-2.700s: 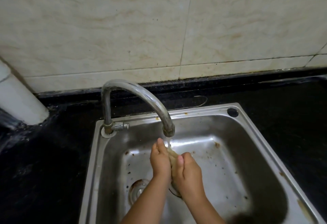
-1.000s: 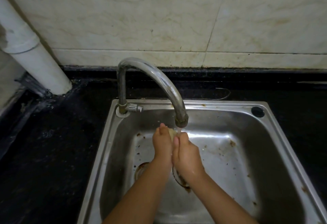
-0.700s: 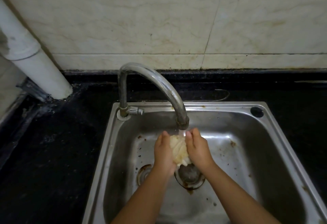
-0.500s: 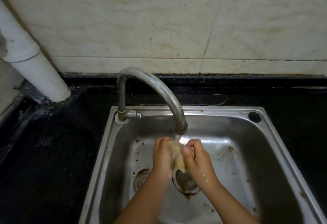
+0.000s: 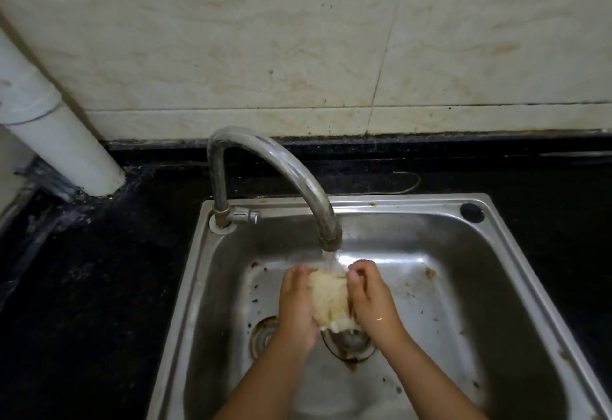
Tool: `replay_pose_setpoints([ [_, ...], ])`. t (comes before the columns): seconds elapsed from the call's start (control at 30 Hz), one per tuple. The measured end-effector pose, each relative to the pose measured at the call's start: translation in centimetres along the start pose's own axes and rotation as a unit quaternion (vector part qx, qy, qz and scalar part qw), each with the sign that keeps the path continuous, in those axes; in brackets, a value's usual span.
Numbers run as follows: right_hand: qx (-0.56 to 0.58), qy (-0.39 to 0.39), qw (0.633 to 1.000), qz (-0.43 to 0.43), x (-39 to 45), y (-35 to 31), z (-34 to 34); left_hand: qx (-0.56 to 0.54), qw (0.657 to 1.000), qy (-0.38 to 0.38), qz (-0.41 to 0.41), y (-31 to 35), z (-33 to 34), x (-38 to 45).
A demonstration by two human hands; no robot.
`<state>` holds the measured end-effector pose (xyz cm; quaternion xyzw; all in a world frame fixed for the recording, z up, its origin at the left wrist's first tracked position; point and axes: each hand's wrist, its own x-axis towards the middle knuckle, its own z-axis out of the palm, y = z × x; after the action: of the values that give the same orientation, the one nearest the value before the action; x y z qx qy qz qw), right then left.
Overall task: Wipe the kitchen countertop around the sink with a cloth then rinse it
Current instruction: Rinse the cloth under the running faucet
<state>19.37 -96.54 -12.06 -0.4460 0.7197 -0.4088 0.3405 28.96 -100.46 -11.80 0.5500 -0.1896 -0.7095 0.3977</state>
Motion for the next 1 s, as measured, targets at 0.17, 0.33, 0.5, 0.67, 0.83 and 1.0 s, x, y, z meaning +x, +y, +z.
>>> replay_pose_setpoints([
  [0.17,0.302,-0.012,0.949,0.086,-2.0,-0.4,-0.1,-0.078,0.995,-0.058,0.035,0.8,-0.8,-0.2],
  [0.33,0.473,-0.099,0.822,0.302,-1.6,-0.6,-0.2,-0.077,0.988,-0.130,0.029,1.2,-0.9,-0.9],
  [0.5,0.370,-0.031,0.895,0.248,-0.9,-0.5,0.0,-0.054,0.993,-0.104,0.001,0.9,-1.4,-1.1],
  [0.67,0.320,-0.027,0.934,0.160,-0.9,-0.4,0.0,-0.023,0.998,-0.056,-0.025,0.5,-1.6,-0.4],
  [0.83,0.421,-0.071,0.890,0.161,-1.1,-0.4,-0.9,-0.001,0.999,-0.046,-0.013,0.3,-1.0,-0.3],
  [1.0,0.101,-0.003,0.994,0.049,-1.2,-0.4,-0.3,0.144,0.986,-0.012,0.085,-0.3,0.1,-0.1],
])
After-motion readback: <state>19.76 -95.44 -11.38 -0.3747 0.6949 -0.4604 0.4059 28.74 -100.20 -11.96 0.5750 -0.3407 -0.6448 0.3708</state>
